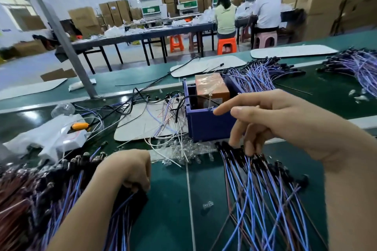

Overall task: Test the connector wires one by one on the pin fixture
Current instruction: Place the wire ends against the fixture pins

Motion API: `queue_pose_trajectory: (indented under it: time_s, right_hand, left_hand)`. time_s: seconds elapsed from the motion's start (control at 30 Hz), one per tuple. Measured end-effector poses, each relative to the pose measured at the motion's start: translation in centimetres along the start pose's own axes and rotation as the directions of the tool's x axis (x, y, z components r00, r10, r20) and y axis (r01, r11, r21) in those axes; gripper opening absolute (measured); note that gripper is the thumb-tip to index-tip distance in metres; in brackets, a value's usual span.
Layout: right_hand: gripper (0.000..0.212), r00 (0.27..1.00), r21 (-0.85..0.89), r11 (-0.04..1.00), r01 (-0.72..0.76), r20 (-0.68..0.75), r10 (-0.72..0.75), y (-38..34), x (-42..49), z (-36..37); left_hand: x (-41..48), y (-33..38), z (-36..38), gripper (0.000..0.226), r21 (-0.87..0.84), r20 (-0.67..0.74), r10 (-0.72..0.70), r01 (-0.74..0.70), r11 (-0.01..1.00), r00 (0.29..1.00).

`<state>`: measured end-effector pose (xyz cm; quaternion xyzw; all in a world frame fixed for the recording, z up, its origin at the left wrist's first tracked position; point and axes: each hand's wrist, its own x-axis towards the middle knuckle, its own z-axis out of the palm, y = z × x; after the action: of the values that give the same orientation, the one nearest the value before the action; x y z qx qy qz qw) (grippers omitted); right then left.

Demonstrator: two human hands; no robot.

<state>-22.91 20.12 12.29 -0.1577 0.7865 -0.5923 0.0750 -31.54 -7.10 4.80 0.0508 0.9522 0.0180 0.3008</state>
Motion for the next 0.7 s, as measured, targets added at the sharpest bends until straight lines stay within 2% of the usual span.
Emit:
queue_pose_trajectory:
  time_s: [0.1, 0.17, 0.2, 0.27, 0.33, 0.4, 0.47, 0.53, 0.57, 0.6, 0.63, 0.7]
  right_hand:
    - [0.022, 0.994, -0.003, 1.000, -0.023, -0.107, 0.022, 0.3, 0.1, -0.6]
    - [0.023, 0.996, -0.016, 0.999, -0.040, -0.086, 0.039, 0.3, 0.6, 0.1]
    - [0.024, 0.997, -0.005, 0.999, -0.053, -0.059, 0.053, 0.4, 1.0, 0.8]
    - [0.028, 0.994, 0.088, 0.990, -0.111, 0.010, 0.111, 0.6, 2.5, 3.2]
    - [0.039, 0.971, 0.246, 0.941, -0.230, 0.122, 0.206, 0.6, 3.9, 6.0]
    - [0.049, 0.941, 0.468, 0.822, -0.325, 0.248, 0.232, 0.6, 4.9, 7.7]
    - [0.047, 0.961, 0.731, 0.624, -0.276, 0.218, 0.171, 0.5, 5.3, 7.8]
    - [0.033, 0.986, 0.918, 0.383, -0.104, 0.044, 0.163, 0.5, 5.3, 6.8]
    - [0.024, 0.979, 0.955, 0.296, 0.002, -0.061, 0.192, 0.5, 5.2, 6.1]
    - [0.017, 0.956, 0.962, 0.253, 0.106, -0.169, 0.240, 0.6, 5.0, 5.3]
    - [0.015, 0.917, 0.949, 0.235, 0.211, -0.276, 0.290, 0.8, 4.9, 4.6]
    - [0.022, 0.804, 0.879, 0.249, 0.407, -0.474, 0.359, 1.3, 4.7, 3.2]
  left_hand:
    - [-0.5, 0.1, -0.4, 0.004, -0.105, -0.057, 0.113, -0.119, 0.987, 0.992]
    - [-1.6, 0.5, -1.3, 0.005, -0.263, -0.202, 0.227, -0.276, 0.924, 0.953]
    - [-2.3, 0.9, -1.8, 0.004, -0.353, -0.325, 0.262, -0.374, 0.858, 0.909]
    - [-3.8, 2.1, -2.6, 0.004, -0.495, -0.621, 0.195, -0.573, 0.653, 0.759]
    - [-5.6, 3.3, -2.9, 0.006, -0.474, -0.835, 0.035, -0.751, 0.460, 0.549]
    - [-7.4, 4.4, -2.8, 0.004, -0.369, -0.923, -0.021, -0.869, 0.330, 0.383]
    - [-8.8, 4.9, -2.7, 0.006, -0.273, -0.952, 0.069, -0.929, 0.249, 0.298]
    - [-9.6, 4.9, -2.6, 0.014, -0.237, -0.908, 0.309, -0.955, 0.180, 0.284]
    - [-9.8, 4.8, -2.5, 0.015, -0.262, -0.844, 0.441, -0.952, 0.156, 0.305]
    - [-9.9, 4.8, -2.4, 0.014, -0.320, -0.758, 0.547, -0.933, 0.163, 0.355]
    - [-9.9, 4.8, -2.2, 0.015, -0.386, -0.654, 0.622, -0.897, 0.217, 0.431]
    - [-9.5, 4.8, -1.8, 0.020, -0.418, -0.372, 0.719, -0.798, 0.435, 0.587]
